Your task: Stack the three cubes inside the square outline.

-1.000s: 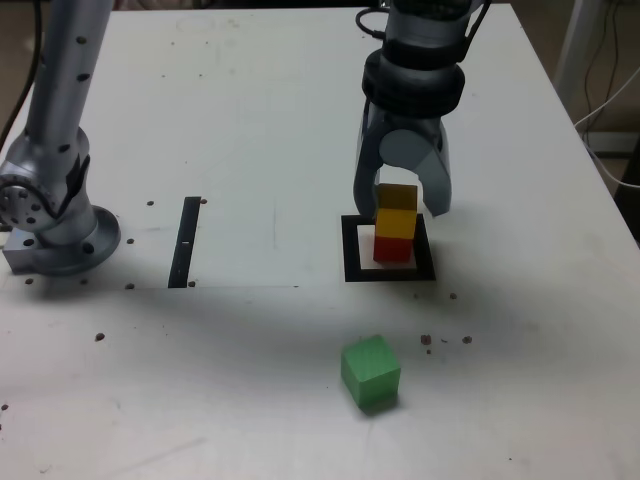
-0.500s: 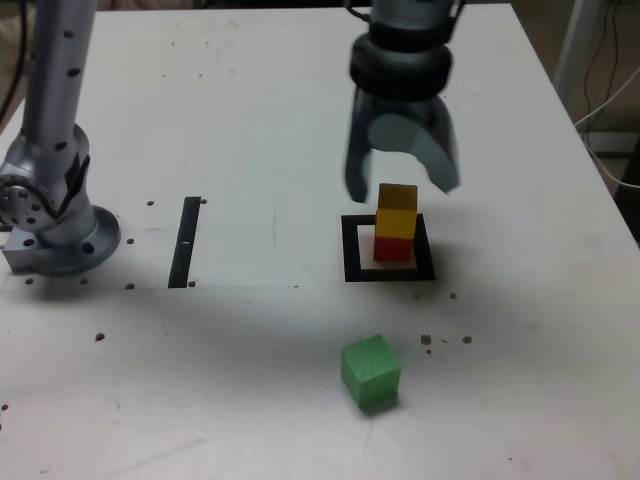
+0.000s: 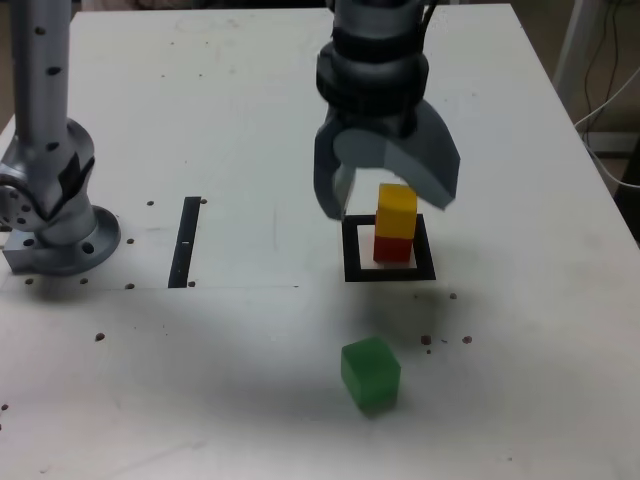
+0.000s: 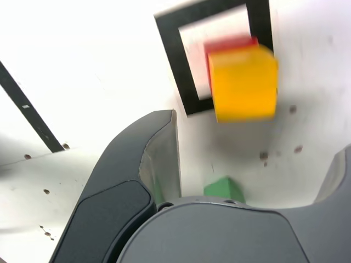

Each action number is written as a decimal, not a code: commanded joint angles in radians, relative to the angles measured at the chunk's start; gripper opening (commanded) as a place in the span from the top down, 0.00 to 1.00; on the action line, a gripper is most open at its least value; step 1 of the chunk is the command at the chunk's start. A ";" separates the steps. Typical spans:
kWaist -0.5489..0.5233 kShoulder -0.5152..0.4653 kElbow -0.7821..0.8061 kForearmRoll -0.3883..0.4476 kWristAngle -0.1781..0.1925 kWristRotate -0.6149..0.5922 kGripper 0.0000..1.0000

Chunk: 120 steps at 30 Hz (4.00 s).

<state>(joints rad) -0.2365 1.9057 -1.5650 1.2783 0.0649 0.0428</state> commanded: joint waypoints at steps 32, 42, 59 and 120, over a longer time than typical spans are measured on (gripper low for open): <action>-0.259 0.139 -0.060 -0.071 -0.003 0.000 0.00; -0.297 0.125 -0.023 -0.130 0.064 0.267 0.00; -0.308 0.107 0.030 -0.127 0.092 0.385 0.02; -0.406 0.222 -0.016 -0.137 0.167 0.293 0.60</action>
<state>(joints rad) -0.6407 2.1330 -1.5747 1.1327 0.2301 0.3380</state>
